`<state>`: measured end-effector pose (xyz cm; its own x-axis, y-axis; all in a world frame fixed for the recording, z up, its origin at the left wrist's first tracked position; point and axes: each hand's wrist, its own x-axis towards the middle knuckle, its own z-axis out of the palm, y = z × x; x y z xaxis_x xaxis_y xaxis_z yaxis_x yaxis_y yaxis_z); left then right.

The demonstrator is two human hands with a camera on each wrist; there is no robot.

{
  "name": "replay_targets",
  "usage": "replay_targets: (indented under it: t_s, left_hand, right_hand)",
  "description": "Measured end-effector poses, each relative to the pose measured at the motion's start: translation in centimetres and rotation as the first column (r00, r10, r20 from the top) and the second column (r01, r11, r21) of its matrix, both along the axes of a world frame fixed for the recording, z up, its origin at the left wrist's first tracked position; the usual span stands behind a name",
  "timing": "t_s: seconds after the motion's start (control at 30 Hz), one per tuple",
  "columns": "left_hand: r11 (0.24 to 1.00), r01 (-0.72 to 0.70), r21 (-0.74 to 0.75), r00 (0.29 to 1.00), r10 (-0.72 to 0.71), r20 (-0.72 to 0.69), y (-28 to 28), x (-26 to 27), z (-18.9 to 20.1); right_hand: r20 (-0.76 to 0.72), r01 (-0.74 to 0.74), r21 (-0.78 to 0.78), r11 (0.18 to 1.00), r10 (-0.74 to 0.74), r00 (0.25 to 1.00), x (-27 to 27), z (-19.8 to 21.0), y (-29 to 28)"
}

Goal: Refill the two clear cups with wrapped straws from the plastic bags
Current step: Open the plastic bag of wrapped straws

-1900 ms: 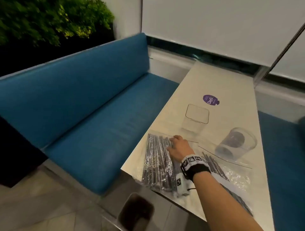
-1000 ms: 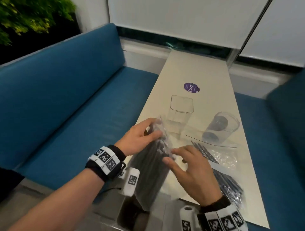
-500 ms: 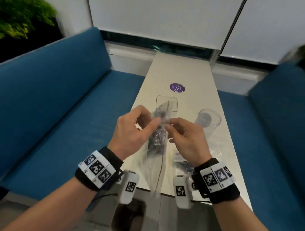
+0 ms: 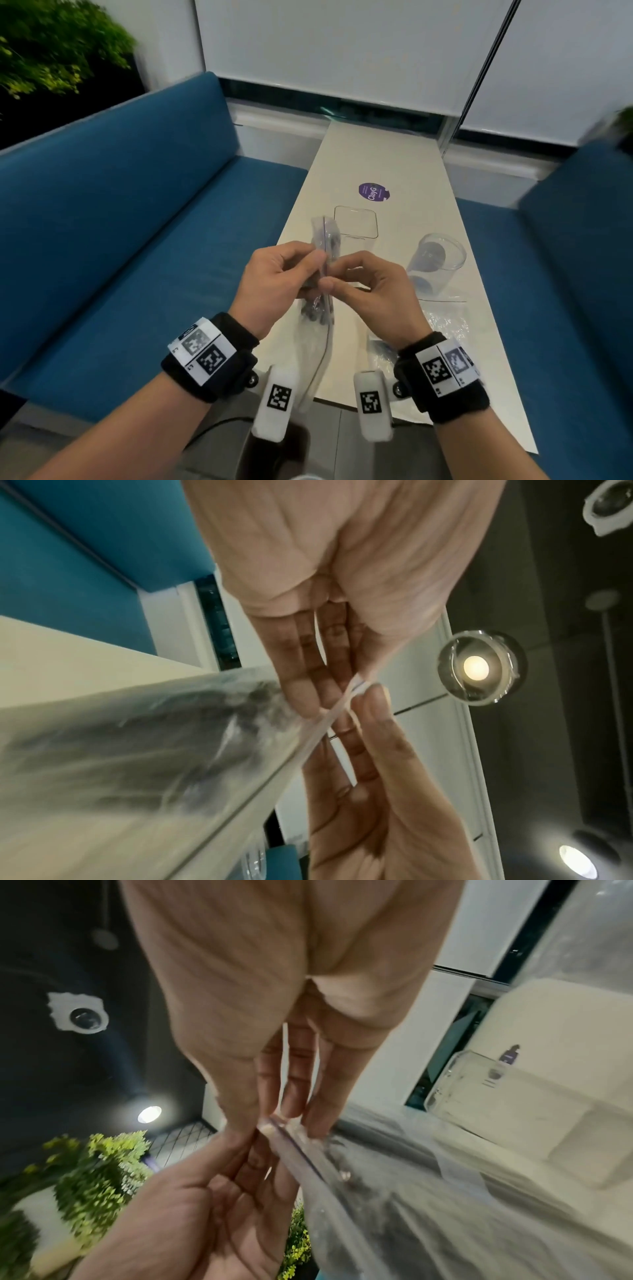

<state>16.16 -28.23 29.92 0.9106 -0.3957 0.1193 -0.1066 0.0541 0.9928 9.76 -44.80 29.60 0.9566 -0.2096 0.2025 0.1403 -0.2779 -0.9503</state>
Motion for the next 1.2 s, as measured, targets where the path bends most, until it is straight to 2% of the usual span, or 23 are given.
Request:
replay_targets:
  t_s: [0.17, 0.3, 0.4, 0.5, 0.7, 0.83, 0.9, 0.93, 1.0, 1.07, 1.13, 1.2]
  left_hand:
    - [1.000, 0.009, -0.005, 1.000, -0.009, -0.007, 0.0, -0.3, 0.6]
    - [0.999, 0.050, -0.013, 0.999, -0.050, 0.003, -0.6, 0.0, 0.8]
    - [0.991, 0.131, -0.034, 0.989, -0.133, -0.057, -0.6, 0.5, 0.9]
    - [0.986, 0.138, -0.097, 0.979, -0.151, -0.140, -0.8, 0.8, 0.7]
    - [0.990, 0.139, 0.018, 0.988, -0.138, -0.074, -1.9, 0.7, 0.3]
    - [0.997, 0.073, -0.031, 0.983, -0.077, -0.168, -1.2, 2.2, 0.5]
    - [0.998, 0.051, -0.049, 0.968, -0.061, -0.244, -1.3, 2.7, 0.7]
    - [0.998, 0.043, -0.050, 0.962, -0.055, -0.268, -1.5, 2.7, 0.7]
    - [0.997, 0.048, -0.062, 0.957, -0.064, -0.282, -1.8, 2.4, 0.8]
    - [0.997, 0.062, -0.046, 0.967, -0.072, -0.246, -1.7, 2.3, 0.2]
    - [1.000, -0.001, 0.030, 0.978, 0.007, -0.207, -1.0, 2.5, -0.5]
    - [0.985, -0.088, 0.150, 0.979, 0.113, -0.168, -0.2, 3.1, -1.0]
  right_hand:
    - [0.028, 0.032, 0.058, 0.998, -0.034, 0.999, 0.3, 1.1, 0.4]
    - [0.006, -0.028, 0.032, 0.999, 0.028, 1.000, 0.6, 2.1, -0.1]
    - [-0.055, -0.062, 0.121, 0.991, 0.069, 0.996, 0.6, 2.3, -1.2]
    - [-0.074, -0.027, 0.181, 0.983, 0.041, 0.996, 0.8, 1.8, -2.5]
    - [-0.013, -0.038, -0.168, 0.985, 0.037, 0.999, 1.0, 1.0, -2.3]
    - [-0.086, 0.159, -0.411, 0.898, -0.212, 0.973, 2.1, 1.7, -5.4]
    - [-0.115, 0.185, -0.479, 0.858, -0.270, 0.956, 2.1, 2.1, -5.2]
    - [-0.149, 0.163, -0.471, 0.867, -0.260, 0.954, 2.0, 2.1, -4.5]
    - [-0.264, 0.038, -0.377, 0.925, -0.147, 0.953, 1.8, 1.5, -2.9]
    - [-0.294, -0.060, -0.339, 0.939, -0.045, 0.955, 1.7, 0.4, -2.5]
    - [-0.198, 0.050, -0.313, 0.948, -0.117, 0.973, 1.9, 0.0, -3.5]
    - [-0.059, 0.247, -0.283, 0.927, -0.274, 0.960, 2.0, 0.1, -4.6]
